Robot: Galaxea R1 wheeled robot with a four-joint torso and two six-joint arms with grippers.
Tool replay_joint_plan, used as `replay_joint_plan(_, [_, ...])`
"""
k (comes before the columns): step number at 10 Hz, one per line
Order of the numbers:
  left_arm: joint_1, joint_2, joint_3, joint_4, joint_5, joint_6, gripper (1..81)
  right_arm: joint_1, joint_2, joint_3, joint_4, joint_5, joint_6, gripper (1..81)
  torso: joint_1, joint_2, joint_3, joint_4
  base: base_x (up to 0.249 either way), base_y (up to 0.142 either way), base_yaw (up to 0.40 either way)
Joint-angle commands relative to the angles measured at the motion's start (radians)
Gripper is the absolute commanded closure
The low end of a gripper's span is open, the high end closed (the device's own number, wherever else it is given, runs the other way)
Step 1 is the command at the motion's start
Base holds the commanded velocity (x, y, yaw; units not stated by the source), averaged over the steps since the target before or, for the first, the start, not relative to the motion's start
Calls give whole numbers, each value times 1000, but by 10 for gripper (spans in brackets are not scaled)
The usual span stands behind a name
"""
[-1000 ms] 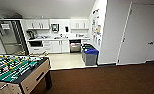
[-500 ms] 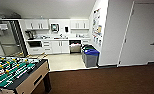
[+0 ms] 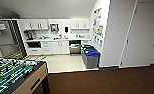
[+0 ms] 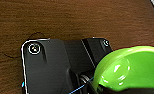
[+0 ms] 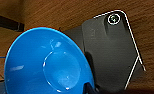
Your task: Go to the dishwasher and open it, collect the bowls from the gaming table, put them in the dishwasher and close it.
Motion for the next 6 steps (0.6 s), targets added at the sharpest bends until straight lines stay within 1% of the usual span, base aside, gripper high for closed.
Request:
replay_joint_plan(1, [-44, -24, -4, 11, 13, 4, 811, 34, -9, 11, -22, -34, -3, 811, 0, 0, 0, 0, 169, 0, 0])
replay_joint_plan(6, [-46, -24, -4, 11, 13, 4, 811, 36, -9, 9, -22, -34, -3, 811, 0, 0, 0, 0, 169, 0, 0])
